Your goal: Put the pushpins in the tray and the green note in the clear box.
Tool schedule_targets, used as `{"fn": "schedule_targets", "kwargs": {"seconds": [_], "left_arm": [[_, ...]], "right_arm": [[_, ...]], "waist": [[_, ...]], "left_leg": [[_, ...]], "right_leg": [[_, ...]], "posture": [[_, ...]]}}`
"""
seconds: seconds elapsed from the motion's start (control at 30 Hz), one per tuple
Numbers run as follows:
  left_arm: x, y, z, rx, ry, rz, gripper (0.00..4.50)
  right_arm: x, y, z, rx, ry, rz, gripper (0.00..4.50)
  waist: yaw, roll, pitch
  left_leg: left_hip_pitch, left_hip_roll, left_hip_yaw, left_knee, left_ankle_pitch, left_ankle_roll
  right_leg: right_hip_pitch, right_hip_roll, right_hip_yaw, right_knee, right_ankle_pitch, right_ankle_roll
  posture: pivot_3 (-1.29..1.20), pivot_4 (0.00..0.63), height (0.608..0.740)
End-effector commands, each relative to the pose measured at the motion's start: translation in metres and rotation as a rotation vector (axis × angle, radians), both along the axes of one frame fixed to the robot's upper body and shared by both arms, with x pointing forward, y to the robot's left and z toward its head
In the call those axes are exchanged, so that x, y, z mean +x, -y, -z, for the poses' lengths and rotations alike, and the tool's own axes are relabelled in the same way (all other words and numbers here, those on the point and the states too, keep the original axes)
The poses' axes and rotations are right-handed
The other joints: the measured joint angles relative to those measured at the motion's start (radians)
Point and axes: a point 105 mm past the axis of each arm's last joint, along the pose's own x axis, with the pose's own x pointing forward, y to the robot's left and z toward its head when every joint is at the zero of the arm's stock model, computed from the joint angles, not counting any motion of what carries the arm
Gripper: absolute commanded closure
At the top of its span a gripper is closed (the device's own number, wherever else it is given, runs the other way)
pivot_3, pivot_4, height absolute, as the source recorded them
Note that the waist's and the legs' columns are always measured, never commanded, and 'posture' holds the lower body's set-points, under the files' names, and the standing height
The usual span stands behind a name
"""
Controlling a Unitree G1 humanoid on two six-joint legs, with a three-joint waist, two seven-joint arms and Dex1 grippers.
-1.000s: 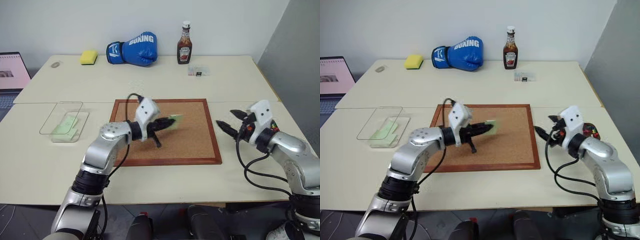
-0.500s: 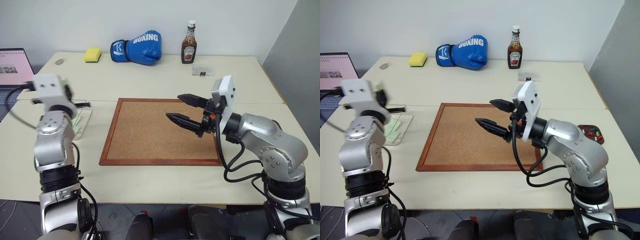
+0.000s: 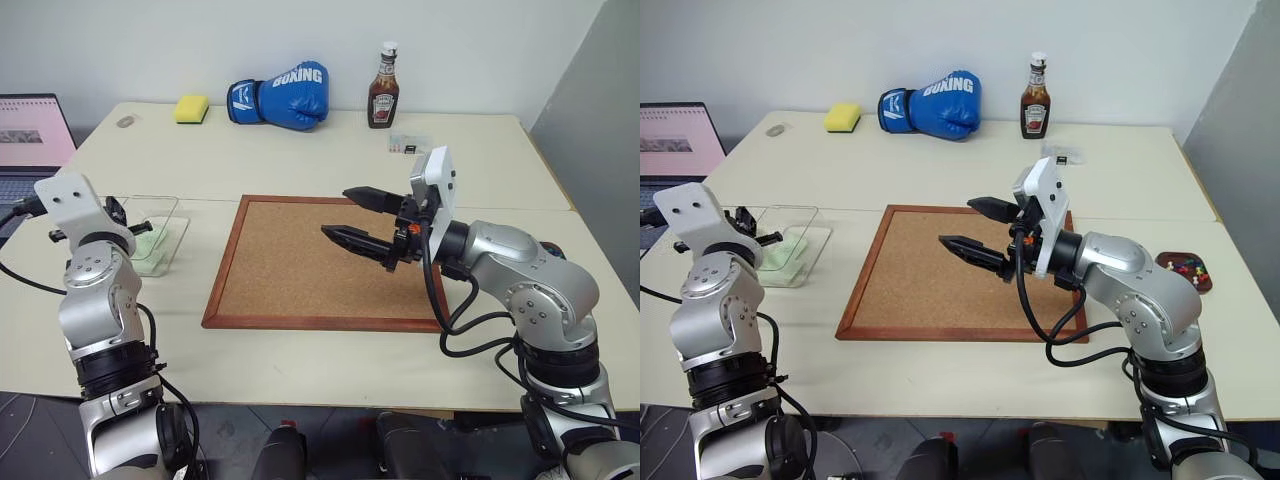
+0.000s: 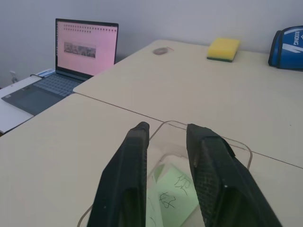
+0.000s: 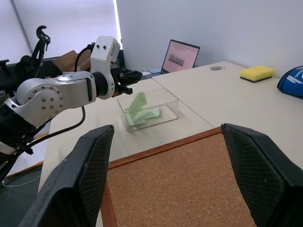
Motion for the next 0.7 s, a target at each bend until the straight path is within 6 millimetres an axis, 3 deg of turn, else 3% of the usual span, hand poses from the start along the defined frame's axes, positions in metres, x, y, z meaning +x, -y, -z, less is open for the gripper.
{"fn": "schedule_targets", "kwargs": {"seconds": [0.03,0.17,0.37,0.5,0.7], "left_arm": [[0.001,-0.003,-0.018,0.033,0.057,0.006,2.27],[0.007,0.013,-0.024,0.116,0.051,0.086,1.45],[0.015,0.094,-0.024,0.206,0.095,0.422,0.35],[-0.002,0.150,0.002,0.173,0.080,0.586,0.35],[-0.027,0.190,0.041,0.054,0.017,0.660,0.35]], "right_arm": [[0.000,0.007,-0.008,0.021,0.040,0.033,0.69],[0.006,0.015,-0.003,0.009,0.035,0.105,0.69],[0.034,0.050,0.029,-0.067,0.021,0.430,0.69],[0.042,0.082,0.060,-0.151,0.061,0.697,0.69],[0.030,0.098,0.092,-0.151,0.018,0.907,0.69]], "waist": [[0.000,0.000,0.000],[0.000,0.000,0.000],[0.011,-0.001,0.000],[0.012,-0.001,-0.001],[0.003,-0.002,-0.001]], "left_leg": [[0.000,0.000,0.000,0.000,0.000,0.000],[0.000,0.000,0.000,0.000,0.000,0.000],[-0.001,-0.001,0.001,0.000,0.000,0.000],[0.000,-0.001,0.001,-0.001,0.000,0.000],[0.000,0.000,0.002,-0.001,0.000,0.000]], "right_leg": [[0.000,0.000,0.000,0.000,0.000,0.000],[0.000,0.000,0.000,0.000,0.000,0.000],[0.000,-0.001,0.000,-0.001,0.000,0.000],[0.000,-0.002,0.002,0.000,0.000,0.000],[-0.001,0.000,0.003,0.000,0.000,0.000]], "posture": [[0.00,0.150,0.740],[0.00,0.150,0.740],[0.00,0.150,0.740],[0.00,0.150,0.740],[0.00,0.150,0.740]]}}
